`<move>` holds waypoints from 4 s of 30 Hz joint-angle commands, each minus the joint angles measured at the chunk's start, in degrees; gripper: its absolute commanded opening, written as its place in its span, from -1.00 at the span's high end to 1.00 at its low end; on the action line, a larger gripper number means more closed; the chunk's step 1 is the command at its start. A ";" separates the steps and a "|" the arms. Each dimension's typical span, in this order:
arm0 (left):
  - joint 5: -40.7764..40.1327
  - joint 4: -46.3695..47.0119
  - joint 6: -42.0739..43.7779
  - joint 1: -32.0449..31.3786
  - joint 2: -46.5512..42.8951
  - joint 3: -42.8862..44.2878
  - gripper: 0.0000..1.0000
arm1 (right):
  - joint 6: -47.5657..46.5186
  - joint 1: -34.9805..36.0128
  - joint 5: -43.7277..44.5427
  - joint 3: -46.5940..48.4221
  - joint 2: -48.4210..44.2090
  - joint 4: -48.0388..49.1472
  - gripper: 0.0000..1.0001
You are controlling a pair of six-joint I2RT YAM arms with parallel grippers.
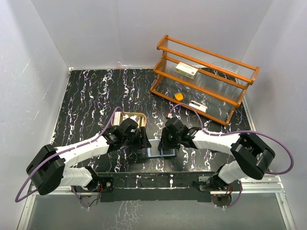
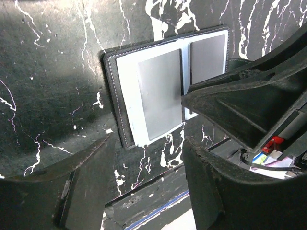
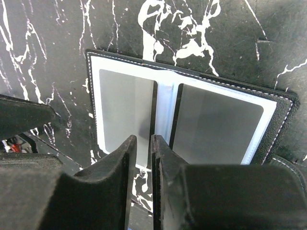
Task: Put the credit cards into the card holder
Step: Insert the credit card into the card holder.
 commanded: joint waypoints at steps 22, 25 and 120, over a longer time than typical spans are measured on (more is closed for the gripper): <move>4.33 18.67 -4.18 -0.26 0.49 -7.04 -0.25 | -1.42 0.26 2.11 0.13 5.74 2.15 1.00; 4.39 20.19 -4.12 -0.26 0.67 -7.50 -0.28 | -1.27 0.26 1.87 -0.18 5.93 2.79 1.00; 13.88 26.29 -6.04 -0.61 9.09 -2.04 0.33 | -2.92 0.22 7.69 -1.53 -4.73 1.23 0.52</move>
